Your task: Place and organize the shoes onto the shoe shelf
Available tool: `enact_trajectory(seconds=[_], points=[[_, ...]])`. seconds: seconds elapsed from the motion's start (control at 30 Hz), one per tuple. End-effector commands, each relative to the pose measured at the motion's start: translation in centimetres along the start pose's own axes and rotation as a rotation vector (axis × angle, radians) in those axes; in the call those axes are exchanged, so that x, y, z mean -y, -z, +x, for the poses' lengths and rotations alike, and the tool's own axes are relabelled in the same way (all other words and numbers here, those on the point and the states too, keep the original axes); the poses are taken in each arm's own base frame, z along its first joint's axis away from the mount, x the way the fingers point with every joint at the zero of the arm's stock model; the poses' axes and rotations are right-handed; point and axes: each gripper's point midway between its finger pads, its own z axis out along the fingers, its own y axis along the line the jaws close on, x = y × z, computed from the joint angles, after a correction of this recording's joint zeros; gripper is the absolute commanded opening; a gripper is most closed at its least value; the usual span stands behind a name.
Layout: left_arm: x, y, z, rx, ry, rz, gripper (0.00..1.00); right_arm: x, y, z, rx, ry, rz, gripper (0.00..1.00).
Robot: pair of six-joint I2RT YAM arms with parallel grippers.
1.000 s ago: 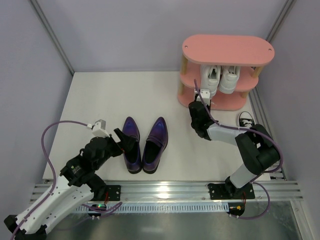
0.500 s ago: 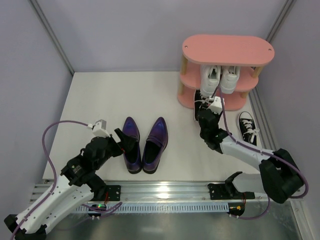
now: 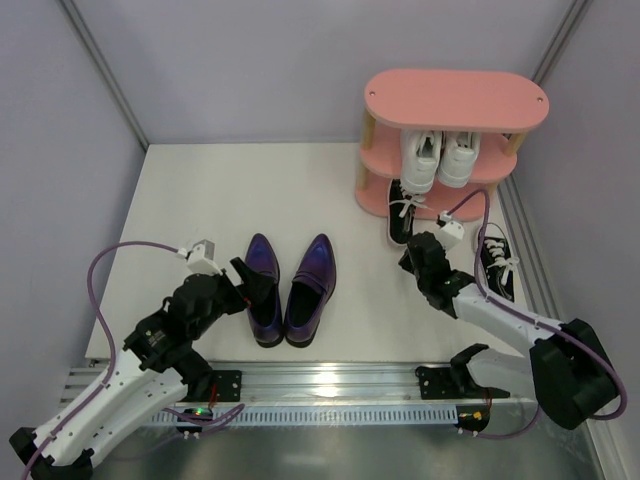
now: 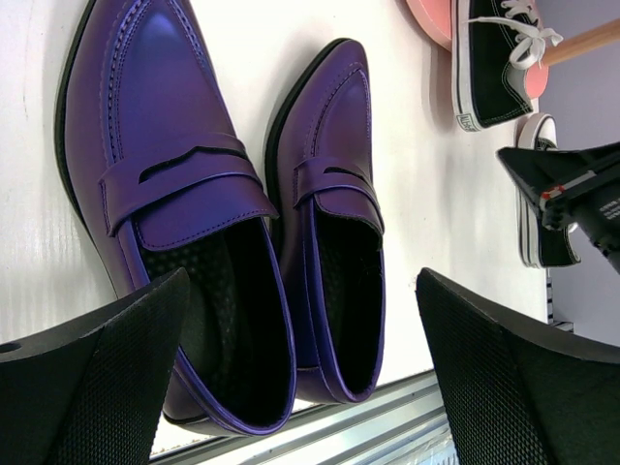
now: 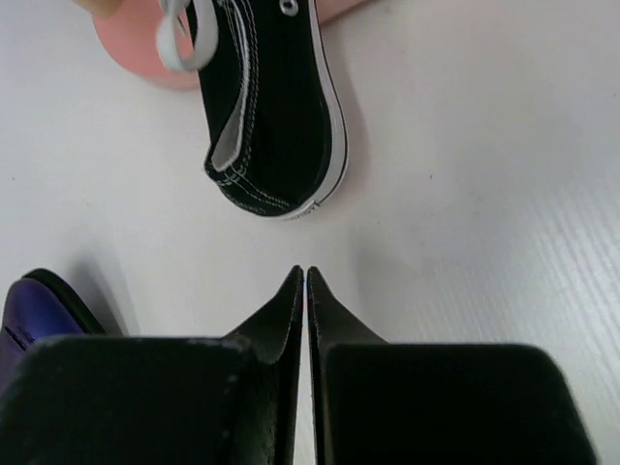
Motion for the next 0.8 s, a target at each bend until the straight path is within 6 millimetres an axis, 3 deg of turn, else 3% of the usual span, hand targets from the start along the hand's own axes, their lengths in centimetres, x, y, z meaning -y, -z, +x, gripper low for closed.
enact_trajectory(seconds=[0.0,0.37,0.63,0.77], points=[[0.7,0.0,-0.6,0.029,0.018,0.033,0.97,-1.6,-0.7,2.3,-0.124,-0.095,-0.068,0.04],[0.3,0.0,-0.5,0.031,0.014,0.022,0.97,-0.8,-4.0,3.6,-0.207,-0.111,-0.016,0.04],[0.4,0.0,-0.5,0.028,0.015,0.022,0.97,0.0,-6.6,1.3,-0.146,-0.195,0.01,0.04],[0.4,0.1,-0.4,0.026,0.014,0.021,0.97,-1.3,-8.0,-0.5,-0.128,-0.219,-0.016,0.04]])
